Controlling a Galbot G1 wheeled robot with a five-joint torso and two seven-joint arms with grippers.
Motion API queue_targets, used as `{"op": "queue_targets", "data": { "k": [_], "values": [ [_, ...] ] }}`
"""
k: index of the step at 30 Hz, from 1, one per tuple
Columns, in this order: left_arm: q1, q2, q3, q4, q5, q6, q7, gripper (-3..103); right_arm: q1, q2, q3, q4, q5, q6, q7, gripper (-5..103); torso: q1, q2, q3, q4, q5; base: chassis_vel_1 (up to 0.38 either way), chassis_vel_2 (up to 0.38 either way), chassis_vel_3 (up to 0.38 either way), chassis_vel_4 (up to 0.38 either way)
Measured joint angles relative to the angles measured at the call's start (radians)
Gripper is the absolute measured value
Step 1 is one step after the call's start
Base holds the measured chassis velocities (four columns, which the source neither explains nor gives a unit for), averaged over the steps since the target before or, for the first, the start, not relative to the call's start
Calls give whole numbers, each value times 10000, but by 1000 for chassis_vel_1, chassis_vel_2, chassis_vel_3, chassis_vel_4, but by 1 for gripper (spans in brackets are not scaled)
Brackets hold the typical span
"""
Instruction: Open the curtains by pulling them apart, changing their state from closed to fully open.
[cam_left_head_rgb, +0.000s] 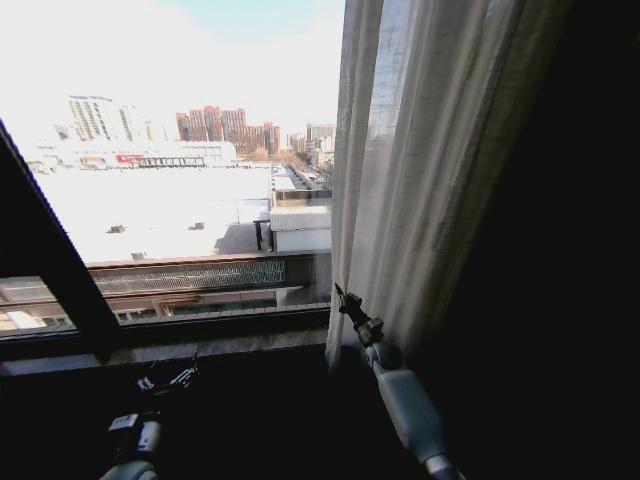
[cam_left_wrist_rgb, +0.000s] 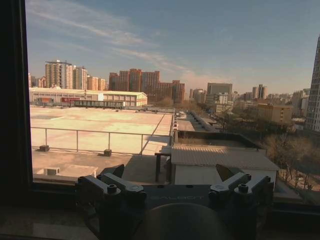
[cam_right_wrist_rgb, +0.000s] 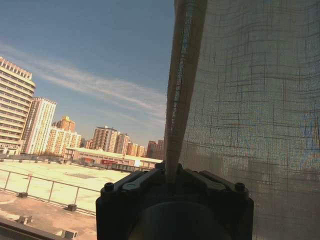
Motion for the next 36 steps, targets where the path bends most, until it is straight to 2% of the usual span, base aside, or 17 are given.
{"op": "queue_targets", "data": {
  "k": [6,19,27,36],
  "values": [
    [-1,0,0,0,0,0,0,100,12,-88,156,-50,354,-14,-528,0,0,0,0,0,1,0,0,0,0],
    [0,0,0,0,0,0,-2,100,63,-217,162,-65,445,-84,-779,0,0,0,0,2,-1,-69,-69,73,61],
    [-1,0,0,0,0,0,-2,100,63,-231,158,-49,481,-83,-855,0,1,0,0,-4,0,-235,-222,242,241],
    [0,0,0,0,0,0,-1,100,-83,-245,112,144,587,32,-776,0,-4,2,-2,2,-1,-321,-321,330,334]
  ]
}}
